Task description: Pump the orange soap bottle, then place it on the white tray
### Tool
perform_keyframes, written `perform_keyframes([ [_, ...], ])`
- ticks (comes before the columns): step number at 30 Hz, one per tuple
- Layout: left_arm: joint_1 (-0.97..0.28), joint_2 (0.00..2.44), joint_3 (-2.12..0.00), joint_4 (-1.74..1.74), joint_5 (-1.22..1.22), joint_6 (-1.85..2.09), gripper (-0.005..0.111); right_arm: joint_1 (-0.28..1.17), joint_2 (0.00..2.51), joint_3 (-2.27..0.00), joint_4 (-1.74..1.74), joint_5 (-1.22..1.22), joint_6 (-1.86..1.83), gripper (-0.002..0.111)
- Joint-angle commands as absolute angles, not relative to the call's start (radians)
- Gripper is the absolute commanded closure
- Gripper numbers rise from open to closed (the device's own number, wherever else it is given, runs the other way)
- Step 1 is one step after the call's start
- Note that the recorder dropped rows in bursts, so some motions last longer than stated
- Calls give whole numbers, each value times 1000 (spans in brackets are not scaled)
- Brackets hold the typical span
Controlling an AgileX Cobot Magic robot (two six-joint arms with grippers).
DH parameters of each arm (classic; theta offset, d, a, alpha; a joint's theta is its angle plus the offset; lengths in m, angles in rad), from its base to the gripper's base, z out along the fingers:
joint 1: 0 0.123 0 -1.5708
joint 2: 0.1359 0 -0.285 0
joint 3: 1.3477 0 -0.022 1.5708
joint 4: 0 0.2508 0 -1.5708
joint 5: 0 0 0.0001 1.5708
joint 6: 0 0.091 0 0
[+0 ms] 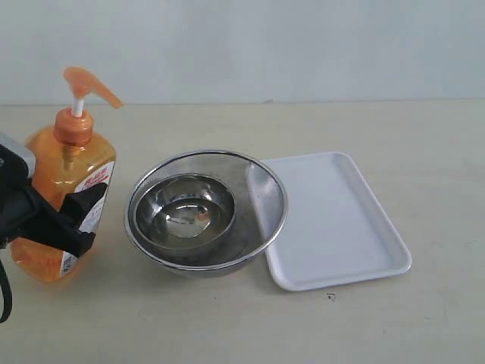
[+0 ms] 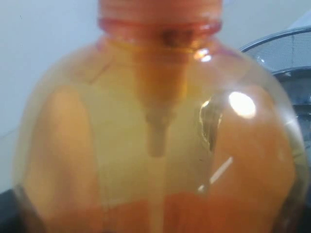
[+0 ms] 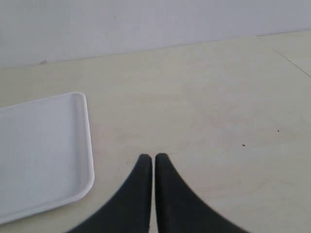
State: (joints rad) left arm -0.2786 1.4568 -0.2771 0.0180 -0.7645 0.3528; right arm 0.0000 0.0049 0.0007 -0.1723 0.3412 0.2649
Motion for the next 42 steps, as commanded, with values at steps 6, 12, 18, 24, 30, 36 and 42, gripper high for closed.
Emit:
perform_keyframes([
  [6, -280, 1450, -281, 19, -777, 396, 102, -1, 0, 0, -161, 171, 282, 108],
  [12, -280, 1450, -281, 19, -784, 393, 102, -1, 0, -14, 271, 15, 430, 108],
  [18, -280, 1450, -281, 19, -788, 374, 102, 5, 65, -137, 267, 34, 392, 108],
  [24, -280, 1450, -281, 19, -788, 374, 102, 146, 250, -296, 264, 0, 304, 108],
  [30, -280, 1450, -281, 19, -788, 374, 102, 384, 482, -494, 262, 11, 196, 108],
  [36, -280, 1450, -281, 19, -796, 374, 102, 571, 657, -556, 240, -36, 119, 108],
  [42, -280, 1450, -281, 19, -791, 374, 102, 645, 878, -636, 220, -34, 47, 108],
])
